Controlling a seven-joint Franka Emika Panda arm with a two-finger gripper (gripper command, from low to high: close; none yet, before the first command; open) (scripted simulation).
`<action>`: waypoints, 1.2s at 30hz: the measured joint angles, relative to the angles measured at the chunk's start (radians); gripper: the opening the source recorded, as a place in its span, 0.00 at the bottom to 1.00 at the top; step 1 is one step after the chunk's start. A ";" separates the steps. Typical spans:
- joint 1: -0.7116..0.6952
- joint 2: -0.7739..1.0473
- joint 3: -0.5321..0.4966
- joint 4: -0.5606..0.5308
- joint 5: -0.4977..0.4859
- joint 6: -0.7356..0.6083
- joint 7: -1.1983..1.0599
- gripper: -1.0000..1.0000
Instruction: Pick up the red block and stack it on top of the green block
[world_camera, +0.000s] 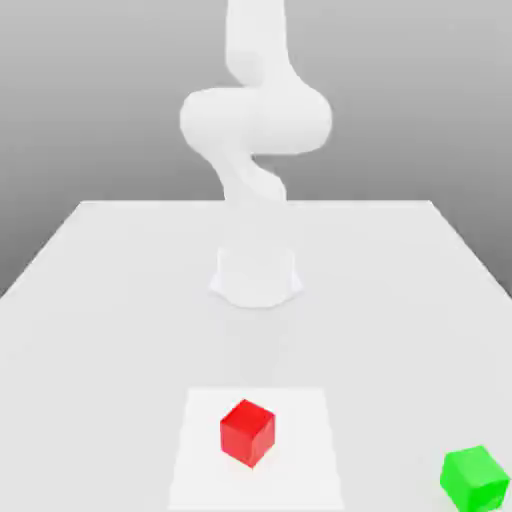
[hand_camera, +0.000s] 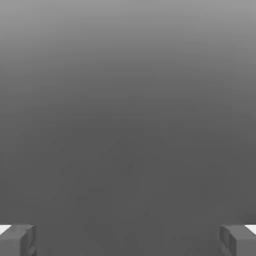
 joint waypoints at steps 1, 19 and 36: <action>0.009 0.040 -0.008 -0.018 -0.012 0.021 -0.037 0.50; 0.114 0.696 -0.143 -0.319 0.011 0.371 -0.803 0.50; 0.065 0.934 -0.075 -0.331 0.113 0.545 -0.967 0.00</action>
